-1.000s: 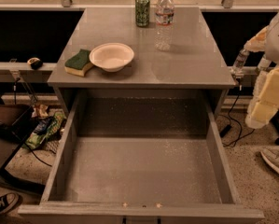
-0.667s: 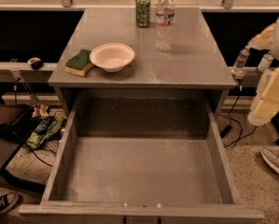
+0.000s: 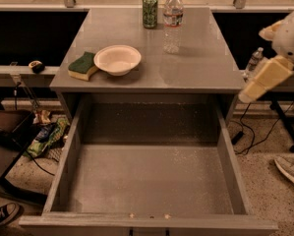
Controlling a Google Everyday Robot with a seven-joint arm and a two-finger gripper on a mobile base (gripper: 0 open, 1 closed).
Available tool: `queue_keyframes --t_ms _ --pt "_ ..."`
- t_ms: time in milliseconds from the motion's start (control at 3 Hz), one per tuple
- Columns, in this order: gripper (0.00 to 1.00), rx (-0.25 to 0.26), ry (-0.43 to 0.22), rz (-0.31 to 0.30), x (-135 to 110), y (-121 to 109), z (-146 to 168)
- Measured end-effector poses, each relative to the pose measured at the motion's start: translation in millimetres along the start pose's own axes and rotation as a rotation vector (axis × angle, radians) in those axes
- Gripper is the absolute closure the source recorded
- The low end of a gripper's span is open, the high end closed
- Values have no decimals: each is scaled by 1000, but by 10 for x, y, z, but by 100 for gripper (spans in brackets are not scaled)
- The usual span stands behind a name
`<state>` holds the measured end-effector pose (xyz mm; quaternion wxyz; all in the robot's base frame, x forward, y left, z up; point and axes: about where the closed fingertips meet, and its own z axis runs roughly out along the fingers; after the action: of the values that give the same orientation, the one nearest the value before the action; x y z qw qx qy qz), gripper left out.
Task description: Place water bottle into top drawer
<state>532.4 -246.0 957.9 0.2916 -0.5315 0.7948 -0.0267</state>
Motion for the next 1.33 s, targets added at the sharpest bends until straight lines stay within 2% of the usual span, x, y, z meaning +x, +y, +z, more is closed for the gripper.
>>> queue_keyframes --t_ms 333,667,1000,1333 --pt "0 118 -224 102 -77 -695 455" --pt "0 197 -407 170 -163 -1167 718" --pt "0 192 -595 191 -464 -1528 1065" --pt "0 219 -615 207 -396 -1694 1019"
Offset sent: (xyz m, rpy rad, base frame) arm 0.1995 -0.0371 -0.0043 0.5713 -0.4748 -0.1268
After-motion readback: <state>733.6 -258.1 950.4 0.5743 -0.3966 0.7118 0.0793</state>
